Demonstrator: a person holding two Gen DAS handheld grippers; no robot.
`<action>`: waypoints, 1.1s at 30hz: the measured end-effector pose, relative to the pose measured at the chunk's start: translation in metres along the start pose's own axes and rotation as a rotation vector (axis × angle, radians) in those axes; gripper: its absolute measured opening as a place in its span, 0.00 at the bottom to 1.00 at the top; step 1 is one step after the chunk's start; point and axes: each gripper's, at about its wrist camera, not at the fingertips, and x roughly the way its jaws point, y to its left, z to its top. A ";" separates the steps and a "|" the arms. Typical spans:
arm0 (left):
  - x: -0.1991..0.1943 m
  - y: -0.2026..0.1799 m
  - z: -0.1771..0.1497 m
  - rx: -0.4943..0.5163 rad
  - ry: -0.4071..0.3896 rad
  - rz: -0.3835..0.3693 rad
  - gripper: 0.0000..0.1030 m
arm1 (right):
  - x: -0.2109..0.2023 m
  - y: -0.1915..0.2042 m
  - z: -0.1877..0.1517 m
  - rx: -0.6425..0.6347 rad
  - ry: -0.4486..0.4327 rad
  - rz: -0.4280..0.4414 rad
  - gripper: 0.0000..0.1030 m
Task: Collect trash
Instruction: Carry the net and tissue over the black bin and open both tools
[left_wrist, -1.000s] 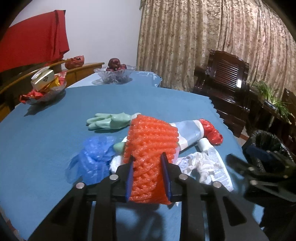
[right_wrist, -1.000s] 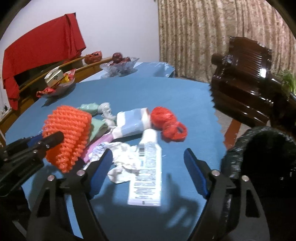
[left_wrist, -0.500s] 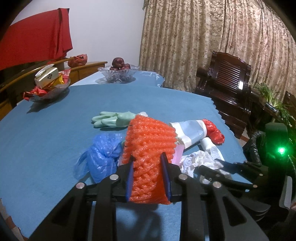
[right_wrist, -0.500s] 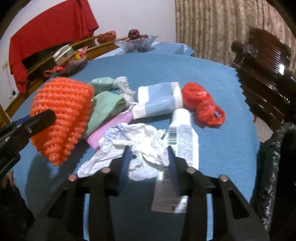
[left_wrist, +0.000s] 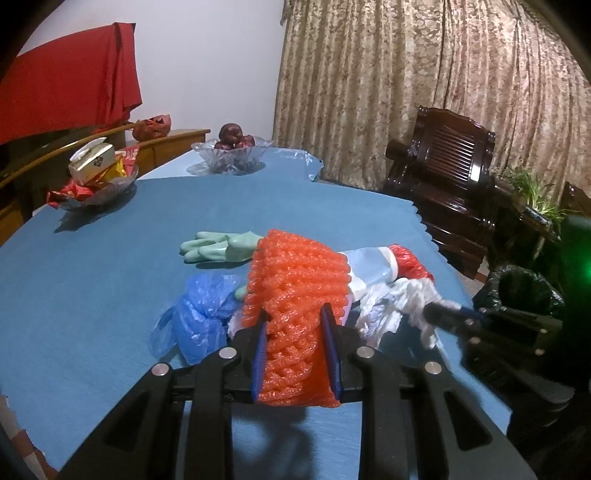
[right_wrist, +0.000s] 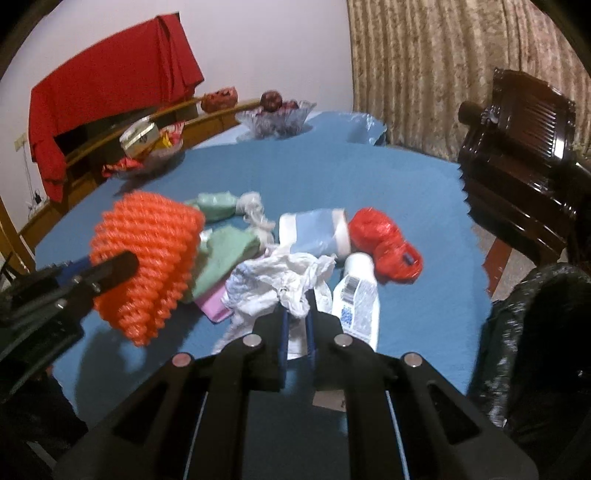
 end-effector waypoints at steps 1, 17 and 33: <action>-0.002 -0.002 0.001 0.004 -0.004 -0.003 0.26 | -0.007 -0.002 0.002 0.004 -0.013 0.000 0.08; -0.040 -0.047 0.017 0.036 -0.063 -0.068 0.26 | -0.101 -0.029 0.022 0.050 -0.185 0.002 0.07; -0.049 -0.136 0.026 0.112 -0.073 -0.230 0.26 | -0.173 -0.096 0.006 0.110 -0.256 -0.179 0.07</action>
